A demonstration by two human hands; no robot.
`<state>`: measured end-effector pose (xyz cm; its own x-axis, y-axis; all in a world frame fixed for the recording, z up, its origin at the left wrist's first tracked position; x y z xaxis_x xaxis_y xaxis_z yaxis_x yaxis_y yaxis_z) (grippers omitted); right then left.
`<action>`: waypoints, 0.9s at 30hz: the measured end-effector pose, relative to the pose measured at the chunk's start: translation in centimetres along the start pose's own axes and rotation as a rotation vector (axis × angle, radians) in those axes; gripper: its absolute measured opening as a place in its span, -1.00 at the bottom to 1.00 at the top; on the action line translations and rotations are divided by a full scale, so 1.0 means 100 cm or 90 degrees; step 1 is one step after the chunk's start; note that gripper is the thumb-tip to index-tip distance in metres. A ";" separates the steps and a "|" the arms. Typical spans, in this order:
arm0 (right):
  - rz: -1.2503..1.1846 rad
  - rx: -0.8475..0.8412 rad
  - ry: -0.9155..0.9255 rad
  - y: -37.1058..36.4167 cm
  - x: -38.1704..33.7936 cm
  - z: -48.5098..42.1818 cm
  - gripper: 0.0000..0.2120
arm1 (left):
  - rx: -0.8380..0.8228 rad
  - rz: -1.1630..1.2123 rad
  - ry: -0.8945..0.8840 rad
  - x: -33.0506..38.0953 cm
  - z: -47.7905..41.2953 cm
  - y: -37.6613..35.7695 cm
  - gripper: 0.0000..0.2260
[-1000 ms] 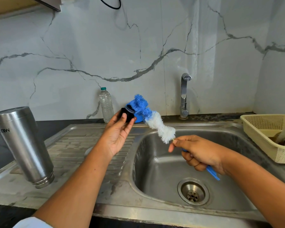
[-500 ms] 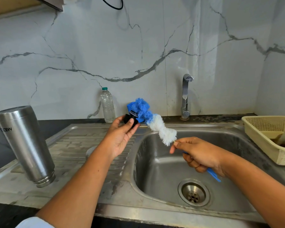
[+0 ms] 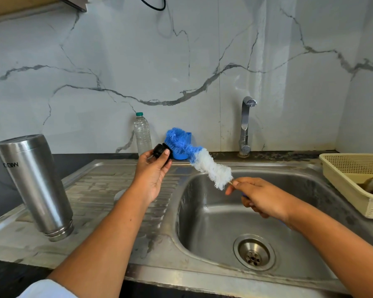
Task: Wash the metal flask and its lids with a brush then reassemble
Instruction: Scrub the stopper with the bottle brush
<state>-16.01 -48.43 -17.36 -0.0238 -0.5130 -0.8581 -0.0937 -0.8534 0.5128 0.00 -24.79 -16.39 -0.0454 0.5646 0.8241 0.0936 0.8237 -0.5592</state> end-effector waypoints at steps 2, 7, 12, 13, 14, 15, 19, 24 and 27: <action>0.023 0.005 0.010 -0.001 0.000 0.000 -0.67 | -0.003 -0.001 -0.001 0.000 0.000 0.000 -0.73; 0.079 -0.001 0.032 -0.002 -0.004 0.003 -0.71 | -0.067 -0.063 0.002 -0.003 0.001 -0.001 -0.79; 0.090 -0.031 0.019 -0.006 -0.007 0.004 -0.71 | -0.070 -0.091 -0.035 -0.007 0.000 -0.002 -0.76; 0.077 -0.038 0.014 -0.006 -0.007 0.005 -0.71 | -0.057 -0.066 -0.046 -0.004 -0.001 -0.001 -0.75; 0.065 -0.044 0.010 -0.006 -0.008 0.005 -0.70 | -0.041 -0.028 -0.048 -0.001 -0.003 0.000 -0.73; 0.059 -0.047 0.011 -0.006 -0.008 0.005 -0.70 | -0.029 0.003 -0.048 0.002 -0.005 0.002 -0.70; 0.081 -0.012 0.040 -0.010 -0.010 0.004 -0.69 | -0.072 -0.080 -0.034 -0.001 0.000 0.001 -0.70; 0.116 -0.015 0.045 -0.008 -0.010 0.005 -0.70 | -0.029 -0.245 -0.126 -0.009 -0.003 -0.001 -0.61; 0.129 -0.029 0.046 -0.007 -0.009 0.006 -0.71 | 0.025 -0.298 -0.188 -0.008 -0.004 0.002 -0.56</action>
<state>-16.50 -47.31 -16.91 0.0346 -0.6788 -0.7335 -0.0487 -0.7342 0.6772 0.49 -25.12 -17.10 -0.3499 0.1231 0.9286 -0.0409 0.9884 -0.1464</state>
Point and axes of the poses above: each hand's wrist, its own z-axis away from the middle knuckle, its own y-axis out of the back of the hand, x = y × z, the point moved 1 cm from there along -z, towards the middle knuckle, and after that the axes turned 1 degree about y, right-handed, at the moved point
